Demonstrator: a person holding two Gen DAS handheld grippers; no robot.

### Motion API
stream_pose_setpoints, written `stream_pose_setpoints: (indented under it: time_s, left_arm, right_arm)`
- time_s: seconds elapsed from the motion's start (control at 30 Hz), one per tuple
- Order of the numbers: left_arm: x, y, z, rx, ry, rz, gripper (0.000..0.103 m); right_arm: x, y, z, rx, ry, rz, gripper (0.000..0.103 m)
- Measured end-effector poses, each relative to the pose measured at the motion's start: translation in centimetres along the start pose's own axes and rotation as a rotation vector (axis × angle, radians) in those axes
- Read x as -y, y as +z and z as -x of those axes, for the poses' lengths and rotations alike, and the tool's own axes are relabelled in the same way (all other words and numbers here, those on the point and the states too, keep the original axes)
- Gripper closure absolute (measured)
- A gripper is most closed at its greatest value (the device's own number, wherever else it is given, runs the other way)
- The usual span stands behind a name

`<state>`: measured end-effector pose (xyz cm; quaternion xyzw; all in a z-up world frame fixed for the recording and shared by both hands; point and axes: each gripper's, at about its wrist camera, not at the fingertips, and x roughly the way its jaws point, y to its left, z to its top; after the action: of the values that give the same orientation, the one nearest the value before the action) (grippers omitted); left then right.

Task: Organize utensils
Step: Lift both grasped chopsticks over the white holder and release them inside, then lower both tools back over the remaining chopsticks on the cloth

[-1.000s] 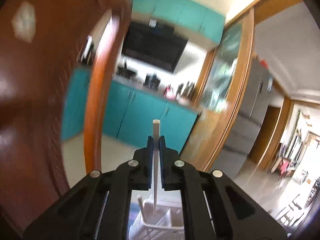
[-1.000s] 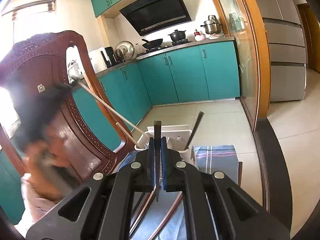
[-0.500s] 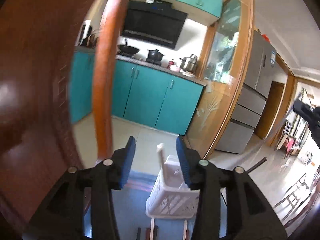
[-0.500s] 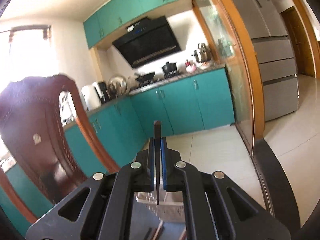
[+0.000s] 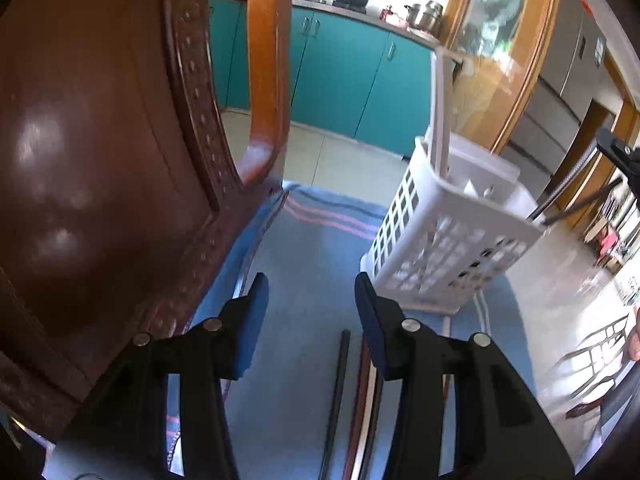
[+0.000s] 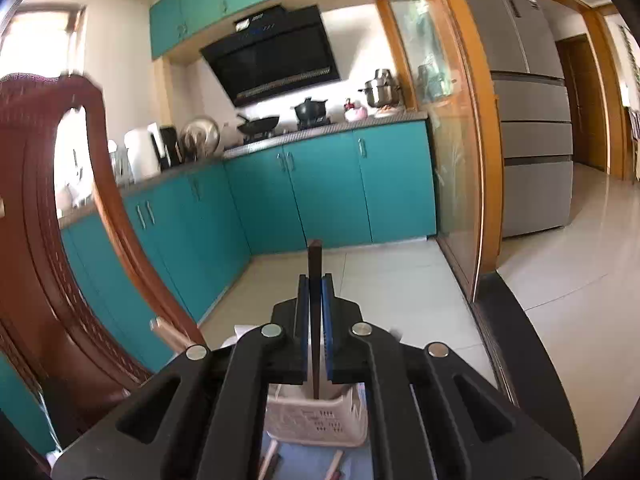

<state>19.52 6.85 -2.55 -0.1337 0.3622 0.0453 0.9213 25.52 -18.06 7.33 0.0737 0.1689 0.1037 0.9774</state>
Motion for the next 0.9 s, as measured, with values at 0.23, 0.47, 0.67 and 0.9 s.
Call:
stream_pose_setpoints:
  time_s: [0.23, 0.47, 0.67, 0.9]
  left_arm:
    - [1.8, -1.9, 0.9, 0.018, 0.001, -0.089, 0.049]
    - [2.0, -2.6, 1.1, 0.012, 0.004, -0.108, 0.045]
    - [1.7, -2.7, 0.9, 0.003, 0.016, -0.096, 0.040]
    - [0.8, -3.5, -0.1, -0.051, 0.103, -0.075, 0.037]
  right_arm:
    - [-0.2, -1.0, 0.0, 0.005, -0.019, 0.003, 0.082]
    - [-0.2, -0.9, 4.7, 0.187, -0.057, 0.030, 0.046]
    - [-0.1, -2.4, 7.2, 0.231, 0.001, 0.041, 0.043]
    - [-1.8, -9.0, 7.0, 0.061, 0.103, 0.103, 0.043]
